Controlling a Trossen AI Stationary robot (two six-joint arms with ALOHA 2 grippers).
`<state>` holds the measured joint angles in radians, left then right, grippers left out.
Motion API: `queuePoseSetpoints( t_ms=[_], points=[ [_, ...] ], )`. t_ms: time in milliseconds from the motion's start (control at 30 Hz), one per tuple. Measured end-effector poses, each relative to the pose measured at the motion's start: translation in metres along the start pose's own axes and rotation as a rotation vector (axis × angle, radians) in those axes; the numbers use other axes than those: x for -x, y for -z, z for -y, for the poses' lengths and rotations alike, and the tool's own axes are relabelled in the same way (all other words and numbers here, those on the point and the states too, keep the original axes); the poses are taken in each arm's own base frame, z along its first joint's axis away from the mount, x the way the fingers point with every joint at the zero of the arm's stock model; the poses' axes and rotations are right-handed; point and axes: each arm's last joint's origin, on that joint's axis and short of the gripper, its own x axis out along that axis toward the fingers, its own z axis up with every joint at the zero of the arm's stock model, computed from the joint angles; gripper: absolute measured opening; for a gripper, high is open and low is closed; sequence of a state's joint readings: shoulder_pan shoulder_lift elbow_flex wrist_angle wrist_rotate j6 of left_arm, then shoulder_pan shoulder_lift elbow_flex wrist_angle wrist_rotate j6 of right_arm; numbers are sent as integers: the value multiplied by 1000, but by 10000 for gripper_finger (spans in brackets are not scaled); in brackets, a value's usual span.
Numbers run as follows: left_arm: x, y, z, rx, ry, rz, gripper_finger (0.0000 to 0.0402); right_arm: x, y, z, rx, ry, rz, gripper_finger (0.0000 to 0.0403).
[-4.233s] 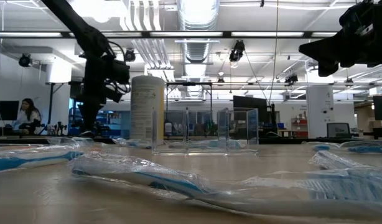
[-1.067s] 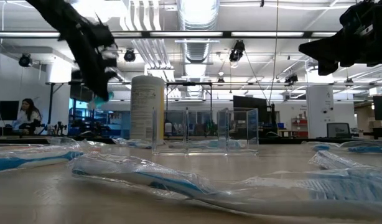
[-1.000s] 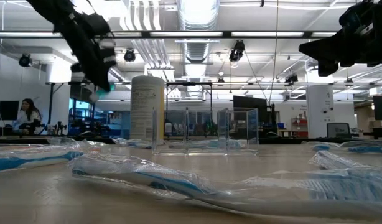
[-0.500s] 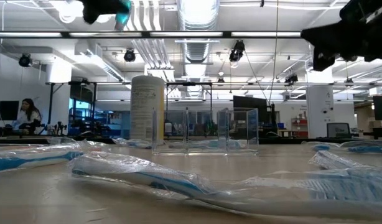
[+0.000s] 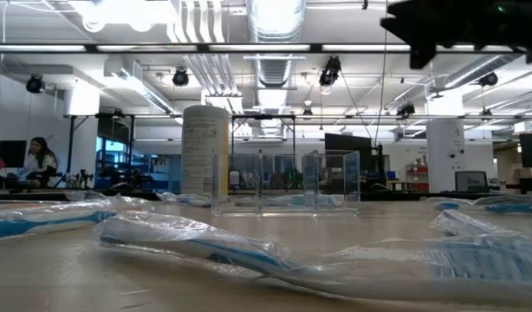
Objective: Pick & Place toothbrushing station
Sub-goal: Put the blue mouthwash into the transparent organizer
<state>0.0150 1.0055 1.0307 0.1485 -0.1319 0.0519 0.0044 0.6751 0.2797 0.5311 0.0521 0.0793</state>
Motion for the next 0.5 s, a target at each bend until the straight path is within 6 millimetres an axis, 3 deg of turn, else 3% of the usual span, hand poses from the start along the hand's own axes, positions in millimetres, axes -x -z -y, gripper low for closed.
queuePoseSetpoints(
  t_ms=[200, 500],
  points=[
    [-35, 15, 12, -2, 92, 20, 57, -40, -23, -4, 85, 1, -29, 204],
    [-75, 37, 32, -29, 158, -51, 57, -93, -32, -7, 174, 9, -78, 232]
  ],
)
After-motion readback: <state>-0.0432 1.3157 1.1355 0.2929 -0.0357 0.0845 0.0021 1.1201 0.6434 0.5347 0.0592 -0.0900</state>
